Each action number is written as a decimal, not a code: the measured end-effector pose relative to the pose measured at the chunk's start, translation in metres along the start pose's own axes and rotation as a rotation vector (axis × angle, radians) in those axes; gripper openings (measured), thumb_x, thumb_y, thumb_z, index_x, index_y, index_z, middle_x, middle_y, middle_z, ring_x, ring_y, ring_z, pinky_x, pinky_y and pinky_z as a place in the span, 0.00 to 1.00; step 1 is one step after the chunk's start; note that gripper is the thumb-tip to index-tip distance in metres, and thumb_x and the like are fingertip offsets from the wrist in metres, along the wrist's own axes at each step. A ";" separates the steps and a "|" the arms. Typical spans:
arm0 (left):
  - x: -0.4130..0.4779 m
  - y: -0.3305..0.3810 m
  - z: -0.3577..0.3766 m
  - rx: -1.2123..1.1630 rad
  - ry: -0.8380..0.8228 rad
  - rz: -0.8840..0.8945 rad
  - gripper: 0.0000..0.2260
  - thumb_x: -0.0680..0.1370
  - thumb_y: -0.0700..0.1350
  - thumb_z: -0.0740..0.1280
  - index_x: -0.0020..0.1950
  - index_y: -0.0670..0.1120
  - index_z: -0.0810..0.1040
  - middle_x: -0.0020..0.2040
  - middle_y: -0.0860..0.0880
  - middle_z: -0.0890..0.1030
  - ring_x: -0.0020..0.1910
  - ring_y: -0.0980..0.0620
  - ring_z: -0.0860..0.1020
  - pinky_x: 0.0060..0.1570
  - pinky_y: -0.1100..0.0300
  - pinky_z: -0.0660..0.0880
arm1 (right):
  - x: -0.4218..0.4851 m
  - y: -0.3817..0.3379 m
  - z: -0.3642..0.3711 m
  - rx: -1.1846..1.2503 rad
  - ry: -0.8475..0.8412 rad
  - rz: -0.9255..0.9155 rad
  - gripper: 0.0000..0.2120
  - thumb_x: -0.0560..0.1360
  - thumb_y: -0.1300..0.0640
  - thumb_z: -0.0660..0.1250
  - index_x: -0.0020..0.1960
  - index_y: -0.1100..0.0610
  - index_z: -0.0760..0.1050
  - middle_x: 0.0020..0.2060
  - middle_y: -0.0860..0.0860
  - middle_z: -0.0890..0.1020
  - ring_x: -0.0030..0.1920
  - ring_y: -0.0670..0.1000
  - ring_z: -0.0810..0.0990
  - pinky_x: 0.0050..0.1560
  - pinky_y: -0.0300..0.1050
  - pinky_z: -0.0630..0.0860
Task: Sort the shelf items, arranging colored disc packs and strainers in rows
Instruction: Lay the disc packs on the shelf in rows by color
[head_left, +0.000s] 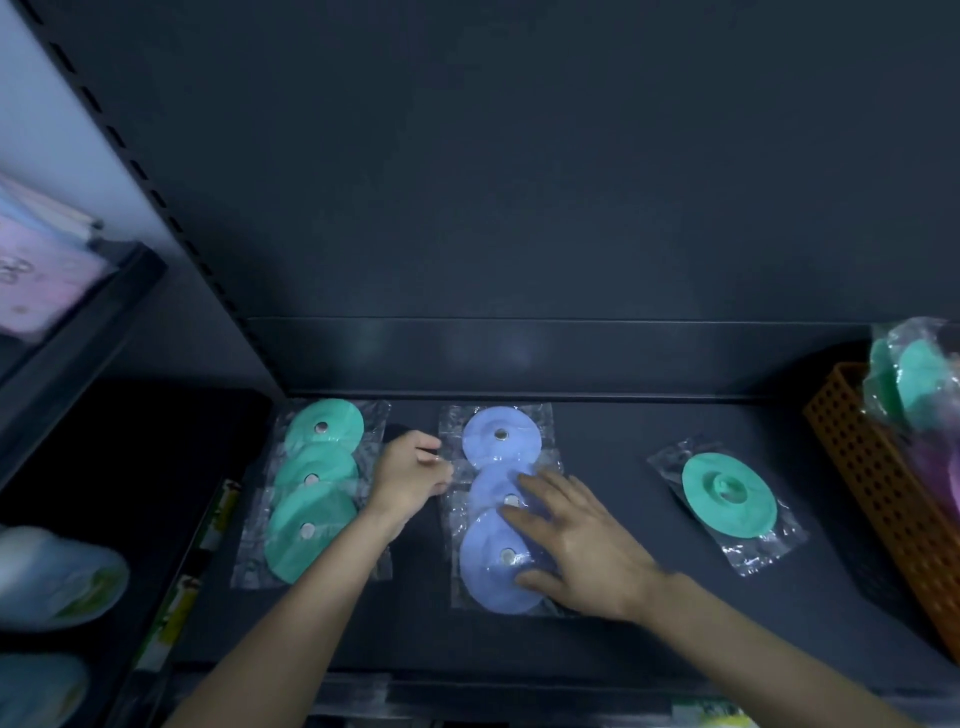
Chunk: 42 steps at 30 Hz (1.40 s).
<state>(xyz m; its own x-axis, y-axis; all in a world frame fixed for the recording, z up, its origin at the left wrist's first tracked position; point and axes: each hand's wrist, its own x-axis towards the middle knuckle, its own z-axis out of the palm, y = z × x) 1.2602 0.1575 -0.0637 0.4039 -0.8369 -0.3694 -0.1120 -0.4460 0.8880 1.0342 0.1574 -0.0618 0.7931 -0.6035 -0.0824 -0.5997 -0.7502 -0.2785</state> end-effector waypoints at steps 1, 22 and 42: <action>0.002 -0.001 -0.001 0.055 0.022 0.017 0.14 0.73 0.30 0.66 0.58 0.36 0.74 0.40 0.42 0.78 0.34 0.48 0.76 0.40 0.55 0.79 | 0.000 0.002 0.005 0.002 -0.036 0.022 0.32 0.74 0.36 0.57 0.75 0.45 0.58 0.77 0.53 0.51 0.77 0.55 0.44 0.75 0.54 0.42; 0.010 0.017 -0.005 0.867 0.170 0.423 0.18 0.76 0.43 0.65 0.65 0.41 0.70 0.60 0.42 0.73 0.58 0.41 0.73 0.54 0.49 0.73 | 0.043 -0.002 0.004 0.044 -0.002 0.077 0.34 0.73 0.36 0.60 0.75 0.44 0.54 0.77 0.53 0.51 0.77 0.54 0.44 0.74 0.56 0.40; -0.045 0.055 0.206 1.182 -0.525 1.217 0.31 0.76 0.35 0.58 0.77 0.50 0.54 0.78 0.48 0.50 0.77 0.48 0.47 0.74 0.57 0.44 | -0.135 0.100 -0.109 0.040 0.625 0.673 0.18 0.70 0.63 0.72 0.59 0.66 0.77 0.64 0.65 0.73 0.67 0.64 0.70 0.67 0.52 0.66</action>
<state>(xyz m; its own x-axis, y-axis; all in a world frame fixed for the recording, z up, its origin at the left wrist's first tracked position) 1.0491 0.1049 -0.0545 -0.6767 -0.7354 0.0344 -0.7259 0.6743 0.1358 0.8561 0.1344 0.0254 0.0691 -0.9545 0.2901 -0.9009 -0.1846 -0.3928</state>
